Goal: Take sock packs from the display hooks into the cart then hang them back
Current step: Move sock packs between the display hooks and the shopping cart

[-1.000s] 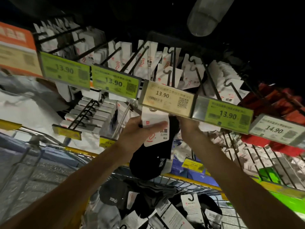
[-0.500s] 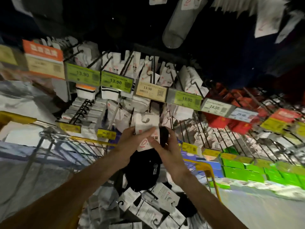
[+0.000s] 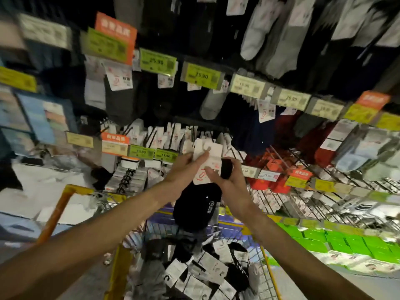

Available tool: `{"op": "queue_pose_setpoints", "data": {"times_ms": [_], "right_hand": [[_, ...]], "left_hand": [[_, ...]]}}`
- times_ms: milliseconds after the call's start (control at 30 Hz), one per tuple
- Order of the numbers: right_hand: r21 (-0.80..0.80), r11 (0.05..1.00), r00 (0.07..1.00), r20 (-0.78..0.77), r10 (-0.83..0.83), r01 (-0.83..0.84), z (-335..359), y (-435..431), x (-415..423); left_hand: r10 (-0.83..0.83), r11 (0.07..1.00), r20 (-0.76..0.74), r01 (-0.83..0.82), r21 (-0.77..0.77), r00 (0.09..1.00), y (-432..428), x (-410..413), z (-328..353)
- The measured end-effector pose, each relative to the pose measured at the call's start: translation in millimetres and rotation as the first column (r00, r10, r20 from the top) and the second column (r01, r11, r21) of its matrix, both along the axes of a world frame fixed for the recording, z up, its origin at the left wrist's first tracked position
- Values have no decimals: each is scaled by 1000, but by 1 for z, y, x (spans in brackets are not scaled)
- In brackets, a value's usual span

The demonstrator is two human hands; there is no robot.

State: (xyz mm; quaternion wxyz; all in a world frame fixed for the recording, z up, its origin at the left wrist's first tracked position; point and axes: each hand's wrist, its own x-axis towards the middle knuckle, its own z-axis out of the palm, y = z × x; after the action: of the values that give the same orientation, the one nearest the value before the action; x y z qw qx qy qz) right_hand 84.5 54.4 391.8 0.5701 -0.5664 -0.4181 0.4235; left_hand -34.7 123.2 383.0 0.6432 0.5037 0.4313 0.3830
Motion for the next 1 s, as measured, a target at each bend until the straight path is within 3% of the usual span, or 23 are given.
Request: {"op": "queue_pose_setpoints", "data": {"times_ms": [233,533,767,1000], "right_hand": [[214,976,992,116,-57,31,91,18,-19],[354,935,999,24,-23,13,181,37,-26],[437,896,996,-1,-86,78,216,46,-14],[394,898,981,-83,-176,195,240,56,28]], "left_hand": [[45,975,68,-58,212,997,12,-20,100],[58,933,159,-110,342,986,18,-31,200],[71,871,61,-92,483,996,25,-27,240],[100,888,23,-100,449,995,35,-2,260]]}}
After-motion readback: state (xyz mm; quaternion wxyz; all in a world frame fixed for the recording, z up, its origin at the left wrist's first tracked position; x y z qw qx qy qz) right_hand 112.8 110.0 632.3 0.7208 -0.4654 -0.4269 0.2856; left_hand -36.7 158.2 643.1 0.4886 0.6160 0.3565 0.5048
